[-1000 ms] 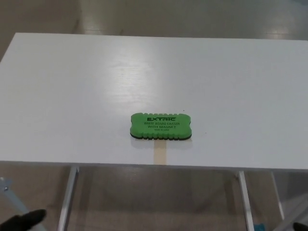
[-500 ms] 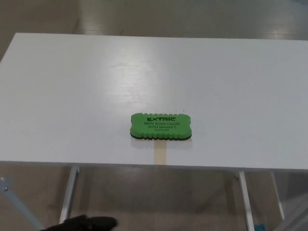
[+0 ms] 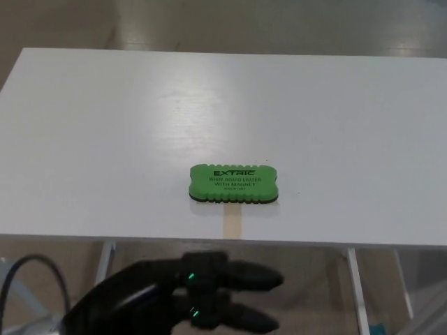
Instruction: Use the left hand to press on the green eraser and wipe the desk from center to the left and then back to center.
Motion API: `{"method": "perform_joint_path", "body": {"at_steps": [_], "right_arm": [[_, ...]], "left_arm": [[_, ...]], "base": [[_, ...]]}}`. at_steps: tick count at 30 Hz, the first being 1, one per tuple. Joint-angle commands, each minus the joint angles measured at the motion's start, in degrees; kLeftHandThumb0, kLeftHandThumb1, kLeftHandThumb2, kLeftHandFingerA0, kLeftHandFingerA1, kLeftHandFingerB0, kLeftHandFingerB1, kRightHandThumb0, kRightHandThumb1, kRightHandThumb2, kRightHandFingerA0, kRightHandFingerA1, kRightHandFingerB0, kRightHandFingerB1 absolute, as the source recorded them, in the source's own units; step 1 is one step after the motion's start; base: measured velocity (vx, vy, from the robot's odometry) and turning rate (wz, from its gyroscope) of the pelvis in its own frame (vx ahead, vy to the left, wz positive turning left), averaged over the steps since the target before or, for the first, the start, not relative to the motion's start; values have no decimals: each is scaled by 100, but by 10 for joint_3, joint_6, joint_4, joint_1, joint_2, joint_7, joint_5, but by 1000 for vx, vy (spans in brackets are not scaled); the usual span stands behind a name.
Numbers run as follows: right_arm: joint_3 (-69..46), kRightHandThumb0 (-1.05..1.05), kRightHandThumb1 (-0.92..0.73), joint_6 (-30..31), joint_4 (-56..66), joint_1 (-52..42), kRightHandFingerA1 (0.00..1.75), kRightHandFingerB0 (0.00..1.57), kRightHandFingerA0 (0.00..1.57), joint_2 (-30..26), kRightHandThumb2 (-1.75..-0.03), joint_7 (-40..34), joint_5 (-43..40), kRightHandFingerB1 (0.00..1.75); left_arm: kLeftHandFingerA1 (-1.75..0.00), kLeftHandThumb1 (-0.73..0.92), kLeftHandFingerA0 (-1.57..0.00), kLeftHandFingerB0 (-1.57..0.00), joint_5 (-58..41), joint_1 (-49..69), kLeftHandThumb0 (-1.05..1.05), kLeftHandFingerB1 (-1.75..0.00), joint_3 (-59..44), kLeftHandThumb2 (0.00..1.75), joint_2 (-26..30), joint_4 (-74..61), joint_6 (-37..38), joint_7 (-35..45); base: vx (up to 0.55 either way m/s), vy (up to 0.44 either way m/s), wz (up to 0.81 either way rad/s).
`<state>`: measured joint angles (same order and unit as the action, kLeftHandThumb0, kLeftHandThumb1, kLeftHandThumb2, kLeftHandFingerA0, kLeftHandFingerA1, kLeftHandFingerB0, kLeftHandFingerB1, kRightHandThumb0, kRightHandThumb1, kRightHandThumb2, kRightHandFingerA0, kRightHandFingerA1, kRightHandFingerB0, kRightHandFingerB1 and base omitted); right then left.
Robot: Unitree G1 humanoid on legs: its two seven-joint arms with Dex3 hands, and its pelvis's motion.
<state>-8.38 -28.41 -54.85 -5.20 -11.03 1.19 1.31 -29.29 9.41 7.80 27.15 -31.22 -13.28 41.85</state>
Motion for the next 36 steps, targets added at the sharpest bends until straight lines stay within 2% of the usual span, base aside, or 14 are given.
{"method": "perform_joint_path", "body": {"at_steps": [1, 3, 5, 6, 7, 11, 12, 17, 18, 19, 25, 29, 30, 36], "right_arm": [[9, -35, -72, -22, -4, -6, 55, 52, 58, -11, -62, 2, 11, 38], [14, -36, -72, -24, -6, -7, 55, 52, 58, -13, -62, -3, 16, 38], [24, -37, -72, -27, -5, -9, 53, 50, 58, -16, -62, -17, 30, 37], [29, -37, -72, -30, -4, -10, 53, 50, 58, -19, -62, -23, 36, 37], [32, -41, -59, -33, -7, -9, 62, 45, 53, -21, -89, -31, 41, 53], [34, -40, -59, -31, -6, -5, 62, 44, 53, -17, -90, -36, 37, 53], [33, -35, -71, -30, -3, -6, 52, 51, 60, -16, -62, -31, 31, 38], [29, -36, -72, -32, 4, -12, 52, 51, 60, -13, -62, -23, 21, 38], [29, -41, -59, -33, 7, -13, 61, 45, 53, -13, -89, -25, 22, 53], [28, -36, -71, -33, 7, -14, 50, 52, 60, -12, -62, -23, 20, 38], [26, -37, -72, -37, 13, -15, 50, 53, 59, -10, -62, -7, 11, 38], [26, -39, -73, -43, 7, -11, 50, 53, 59, -11, -62, -6, 12, 38], [27, -40, -73, -46, 5, -11, 50, 54, 60, -13, -62, -8, 14, 39], [33, -40, -73, -56, 0, -12, 50, 55, 61, -17, -62, -14, 24, 39]], "left_arm": [[-39, 78, -47, -31, 57, -104, -32, -34, 21, 64, -29, 12, 25, -24], [-39, 79, -47, -35, 74, -129, -32, -34, 23, 63, -42, 25, 36, -35], [-46, 80, -74, -61, 113, -187, -30, -38, 30, 66, -81, 77, 67, -69], [-46, 80, -74, -61, 126, -205, -30, -38, 33, 66, -93, 93, 73, -80], [-47, 81, -81, -66, 142, -228, -28, -39, 35, 67, -104, 113, 76, -93], [-51, 84, -94, -85, 186, -298, -21, -46, 39, 66, -148, 188, 88, -144], [-54, 84, -95, -92, 202, -319, -21, -48, 38, 67, -163, 216, 95, -167], [-57, 84, -99, -92, 245, -378, -18, -74, 22, 66, -207, 313, 112, -248], [-59, 84, -101, -90, 262, -403, -15, -82, 14, 66, -221, 353, 108, -288], [-62, 82, -103, -88, 275, -422, -12, -88, 8, 68, -231, 387, 107, -319], [-75, 79, -103, -84, 325, -476, -11, -99, 2, 72, -245, 506, 142, -406], [-81, 79, -102, -84, 323, -496, -10, -101, -4, 72, -243, 559, 157, -412], [-89, 73, -101, -84, 311, -503, -16, -99, -12, 84, -246, 579, 156, -409], [-90, 77, -101, -87, 294, -530, -8, -102, -43, 80, -261, 666, 158, -443]], "base": [[0, 0, 0], [0, 0, 0], [0, 0, 0], [0, 0, 0], [0, 0, 0], [0, 0, 0], [0, 0, 0], [0, 0, 0], [0, 0, 0], [0, 0, 0], [0, 0, 0], [0, 0, 0], [0, 0, 0], [0, 0, 0]]}}
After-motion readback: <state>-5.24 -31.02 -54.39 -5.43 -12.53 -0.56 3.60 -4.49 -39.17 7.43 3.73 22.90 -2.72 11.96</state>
